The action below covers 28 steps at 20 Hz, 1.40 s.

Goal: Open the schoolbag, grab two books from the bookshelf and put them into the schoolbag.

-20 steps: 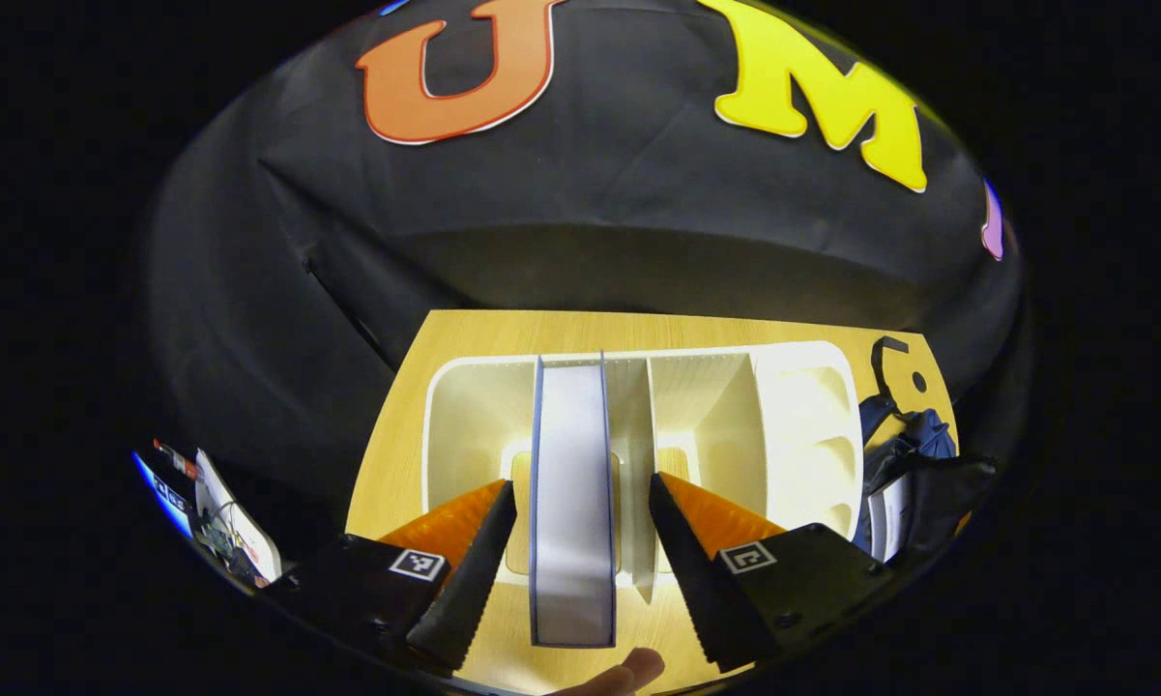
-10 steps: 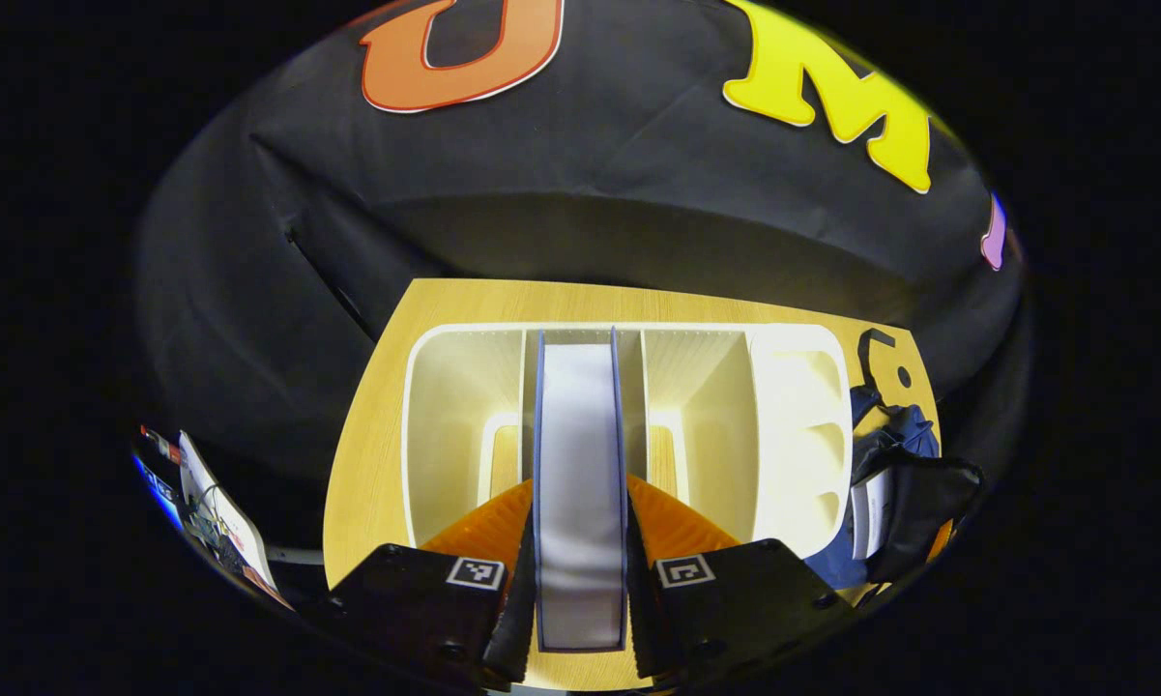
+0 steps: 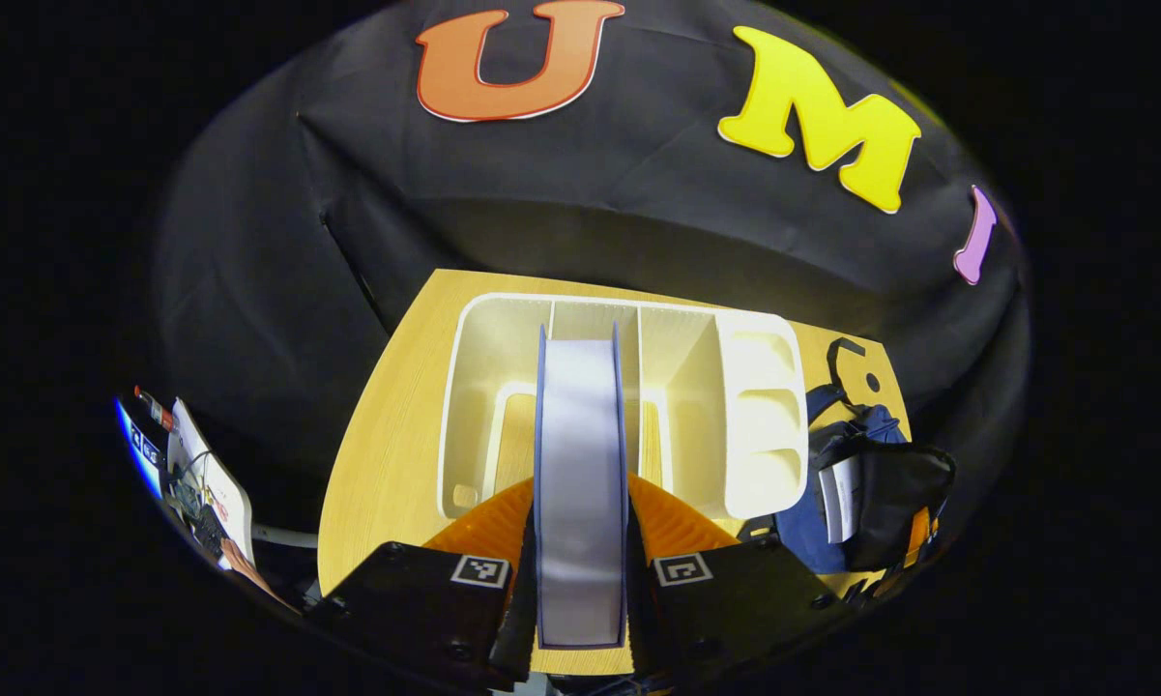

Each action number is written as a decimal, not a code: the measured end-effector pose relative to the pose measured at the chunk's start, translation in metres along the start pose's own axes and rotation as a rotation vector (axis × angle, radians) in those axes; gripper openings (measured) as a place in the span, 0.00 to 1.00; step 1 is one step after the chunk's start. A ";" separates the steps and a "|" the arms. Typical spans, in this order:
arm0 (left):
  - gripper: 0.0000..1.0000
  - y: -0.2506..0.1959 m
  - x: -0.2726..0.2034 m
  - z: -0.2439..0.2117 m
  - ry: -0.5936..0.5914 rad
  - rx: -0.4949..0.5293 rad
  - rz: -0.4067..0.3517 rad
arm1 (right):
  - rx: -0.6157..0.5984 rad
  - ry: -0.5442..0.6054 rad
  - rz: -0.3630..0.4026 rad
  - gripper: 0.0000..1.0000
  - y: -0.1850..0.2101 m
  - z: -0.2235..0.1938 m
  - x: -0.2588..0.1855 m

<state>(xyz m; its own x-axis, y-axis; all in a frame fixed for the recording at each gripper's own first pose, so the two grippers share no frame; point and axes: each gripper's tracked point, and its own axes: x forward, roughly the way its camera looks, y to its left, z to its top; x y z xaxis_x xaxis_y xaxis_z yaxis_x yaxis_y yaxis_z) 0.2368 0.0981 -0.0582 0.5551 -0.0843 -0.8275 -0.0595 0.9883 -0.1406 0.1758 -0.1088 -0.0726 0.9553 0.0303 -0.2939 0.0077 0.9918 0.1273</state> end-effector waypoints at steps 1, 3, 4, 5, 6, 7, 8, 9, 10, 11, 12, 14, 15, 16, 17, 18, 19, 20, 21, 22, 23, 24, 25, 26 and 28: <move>0.40 0.003 -0.006 -0.012 -0.002 0.000 -0.003 | -0.006 0.001 0.001 0.08 0.002 0.000 -0.001; 0.40 0.008 -0.018 -0.030 -0.010 -0.013 -0.020 | -0.012 0.006 0.012 0.06 0.008 -0.002 -0.001; 0.40 0.011 -0.024 -0.038 -0.018 -0.028 -0.031 | -0.015 0.007 0.013 0.06 0.010 -0.002 0.000; 0.40 0.013 -0.029 -0.046 -0.027 -0.048 -0.046 | -0.016 0.010 0.011 0.06 0.010 -0.001 0.000; 0.40 0.015 -0.033 -0.056 -0.031 -0.073 -0.066 | -0.016 0.012 0.012 0.06 0.011 -0.002 0.001; 0.40 0.017 -0.037 -0.069 -0.020 -0.109 -0.082 | -0.014 0.013 0.015 0.06 0.012 -0.001 0.001; 0.41 0.018 -0.042 -0.083 -0.008 -0.143 -0.103 | -0.013 0.014 0.018 0.06 0.015 -0.002 0.001; 0.41 0.020 -0.046 -0.092 -0.004 -0.173 -0.129 | -0.012 0.016 0.019 0.06 0.016 -0.003 0.001; 0.40 0.022 -0.051 -0.100 -0.008 -0.201 -0.155 | -0.009 0.016 0.020 0.08 0.017 -0.004 0.001; 0.40 0.027 -0.055 -0.108 -0.022 -0.238 -0.182 | -0.008 0.019 0.020 0.06 0.017 -0.004 0.001; 0.40 0.035 -0.055 -0.117 -0.030 -0.276 -0.191 | -0.012 0.022 0.016 0.06 0.017 -0.004 0.002; 0.40 0.042 -0.055 -0.137 -0.026 -0.340 -0.188 | -0.027 0.026 0.009 0.06 0.017 -0.006 0.001; 0.40 0.043 -0.057 -0.147 -0.022 -0.364 -0.196 | -0.029 0.028 0.007 0.06 0.018 -0.006 0.001; 0.40 0.042 -0.060 -0.156 -0.016 -0.390 -0.209 | -0.030 0.033 0.006 0.06 0.018 -0.006 0.001; 0.40 0.039 -0.062 -0.163 -0.012 -0.411 -0.232 | -0.031 0.035 0.004 0.06 0.018 -0.006 0.000; 0.40 0.035 -0.065 -0.168 -0.014 -0.434 -0.259 | -0.032 0.035 0.000 0.06 0.018 -0.006 0.000; 0.40 0.030 -0.067 -0.169 -0.021 -0.456 -0.288 | -0.032 0.035 -0.004 0.06 0.018 -0.005 0.001; 0.41 0.024 -0.069 -0.171 -0.028 -0.470 -0.316 | -0.028 0.034 -0.009 0.06 0.018 -0.005 0.001; 0.40 0.018 -0.070 -0.172 -0.036 -0.479 -0.341 | -0.024 0.035 -0.015 0.06 0.017 -0.006 0.001; 0.40 0.011 -0.071 -0.172 -0.041 -0.484 -0.364 | -0.021 0.037 -0.020 0.06 0.016 -0.006 0.001; 0.40 0.003 -0.071 -0.174 -0.042 -0.475 -0.387 | -0.015 0.036 -0.025 0.06 0.015 -0.005 0.001; 0.40 -0.007 -0.070 -0.174 -0.037 -0.467 -0.412 | -0.011 0.036 -0.027 0.06 0.015 -0.005 0.000; 0.40 -0.020 -0.067 -0.174 -0.031 -0.460 -0.441 | -0.010 0.034 -0.029 0.06 0.015 -0.005 0.000; 0.40 -0.033 -0.065 -0.173 -0.023 -0.458 -0.472 | -0.011 0.035 -0.031 0.06 0.015 -0.005 0.000; 0.40 -0.060 -0.059 -0.173 0.000 -0.450 -0.530 | -0.010 0.034 -0.034 0.06 0.014 -0.004 0.000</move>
<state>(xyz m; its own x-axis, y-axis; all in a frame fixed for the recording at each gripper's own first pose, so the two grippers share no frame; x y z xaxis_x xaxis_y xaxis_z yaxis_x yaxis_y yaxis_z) 0.0646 0.0222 -0.0950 0.6044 -0.5407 -0.5851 -0.1188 0.6649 -0.7374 0.1746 -0.0946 -0.0743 0.9440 0.0005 -0.3299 0.0368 0.9936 0.1069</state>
